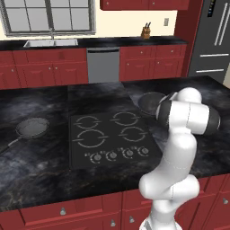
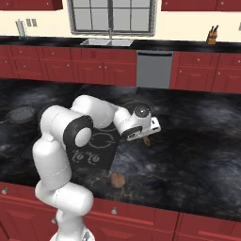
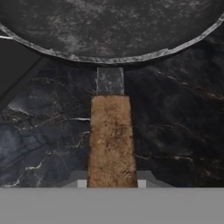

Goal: Place both pans onto different burners. Then place the potato and the chicken drumstick on different pans.

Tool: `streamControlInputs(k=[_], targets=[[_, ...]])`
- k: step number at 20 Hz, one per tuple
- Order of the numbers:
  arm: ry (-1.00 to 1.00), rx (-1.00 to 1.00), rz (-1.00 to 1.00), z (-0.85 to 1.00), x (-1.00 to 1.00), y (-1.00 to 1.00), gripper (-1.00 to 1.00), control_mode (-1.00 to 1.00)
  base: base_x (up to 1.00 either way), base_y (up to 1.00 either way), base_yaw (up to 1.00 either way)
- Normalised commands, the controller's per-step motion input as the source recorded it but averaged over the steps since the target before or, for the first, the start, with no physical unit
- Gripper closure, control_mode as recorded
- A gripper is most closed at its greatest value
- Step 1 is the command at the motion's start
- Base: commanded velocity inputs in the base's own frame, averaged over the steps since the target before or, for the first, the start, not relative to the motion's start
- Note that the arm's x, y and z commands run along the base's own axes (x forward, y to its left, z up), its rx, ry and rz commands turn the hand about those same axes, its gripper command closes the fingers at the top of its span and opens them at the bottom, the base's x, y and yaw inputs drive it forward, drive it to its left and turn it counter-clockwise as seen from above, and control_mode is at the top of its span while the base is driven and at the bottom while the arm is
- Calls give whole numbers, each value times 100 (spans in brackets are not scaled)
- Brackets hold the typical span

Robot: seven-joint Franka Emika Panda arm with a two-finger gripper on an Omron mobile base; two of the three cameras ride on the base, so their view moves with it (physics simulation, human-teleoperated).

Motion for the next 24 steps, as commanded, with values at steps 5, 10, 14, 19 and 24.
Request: streamControlInputs(k=[5, 10, 14, 19, 24], targets=[[11, 0, 9, 0, -39, 5, 100, -100, 0, 0, 0], [13, 0, 12, 0, -34, 5, 100, -100, 0, 0, 0], [8, 0, 12, 0, -48, 8, 100, -100, 0, 0, 0], [10, 0, 13, 0, -35, 11, 100, -100, 0, 0, 0], [12, 0, 15, 0, -22, 18, 100, -100, 0, 0, 0]])
